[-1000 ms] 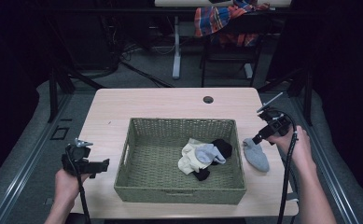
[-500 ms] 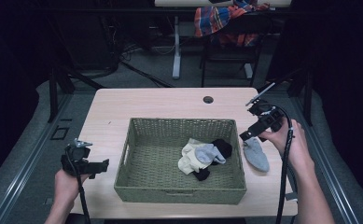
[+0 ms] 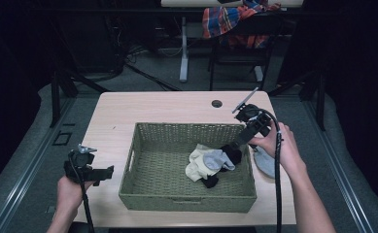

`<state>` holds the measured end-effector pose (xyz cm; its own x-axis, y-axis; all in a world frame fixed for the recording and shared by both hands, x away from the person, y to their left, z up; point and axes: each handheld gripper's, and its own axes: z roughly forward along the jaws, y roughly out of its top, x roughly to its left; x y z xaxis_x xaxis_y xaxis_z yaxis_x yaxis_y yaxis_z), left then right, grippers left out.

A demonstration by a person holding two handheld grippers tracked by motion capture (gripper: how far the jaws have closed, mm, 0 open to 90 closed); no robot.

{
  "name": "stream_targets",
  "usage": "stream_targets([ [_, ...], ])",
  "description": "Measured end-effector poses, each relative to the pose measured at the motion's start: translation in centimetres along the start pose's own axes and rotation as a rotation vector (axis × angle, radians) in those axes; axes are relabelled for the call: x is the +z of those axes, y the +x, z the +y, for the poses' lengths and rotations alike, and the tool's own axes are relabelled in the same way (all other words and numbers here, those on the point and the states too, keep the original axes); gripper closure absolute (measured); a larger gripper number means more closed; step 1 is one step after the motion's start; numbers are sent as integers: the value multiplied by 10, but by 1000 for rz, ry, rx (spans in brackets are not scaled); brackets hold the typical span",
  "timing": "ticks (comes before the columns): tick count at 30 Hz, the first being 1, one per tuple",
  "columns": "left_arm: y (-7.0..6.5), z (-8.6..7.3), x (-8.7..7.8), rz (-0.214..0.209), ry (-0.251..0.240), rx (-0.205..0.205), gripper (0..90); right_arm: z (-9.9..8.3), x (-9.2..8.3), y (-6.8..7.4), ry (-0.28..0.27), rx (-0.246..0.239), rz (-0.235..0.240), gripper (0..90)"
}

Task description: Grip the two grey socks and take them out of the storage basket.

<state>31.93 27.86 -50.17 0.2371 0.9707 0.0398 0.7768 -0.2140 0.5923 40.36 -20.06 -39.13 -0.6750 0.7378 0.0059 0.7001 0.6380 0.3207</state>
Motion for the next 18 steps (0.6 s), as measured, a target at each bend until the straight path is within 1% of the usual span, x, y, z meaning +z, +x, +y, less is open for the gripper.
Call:
stream_targets([
  [4, 1, 0, 0, -5, 1, -1, 25, 6, 9, 8, 3, -21, 13, 44],
  [8, 0, 1, 0, -6, -1, 3, 25, 10, 22, 14, 30, -36, 16, 67],
  [10, 0, 1, 0, -7, -2, 2, 25, 11, 30, 16, 50, -53, 13, 94],
  [13, 0, 1, 0, -8, -3, 5, 25, 12, 40, 21, 63, -53, 23, 152],
  [15, 0, 1, 0, -9, -5, 7, 25, 13, 47, 25, 85, -66, 23, 168],
  [17, 0, 1, 0, -10, -6, 7, 25, 14, 52, 29, 96, -74, 24, 244],
  [18, 0, 2, 0, -10, -7, 5, 25, 15, 56, 31, 98, -74, 25, 246],
])
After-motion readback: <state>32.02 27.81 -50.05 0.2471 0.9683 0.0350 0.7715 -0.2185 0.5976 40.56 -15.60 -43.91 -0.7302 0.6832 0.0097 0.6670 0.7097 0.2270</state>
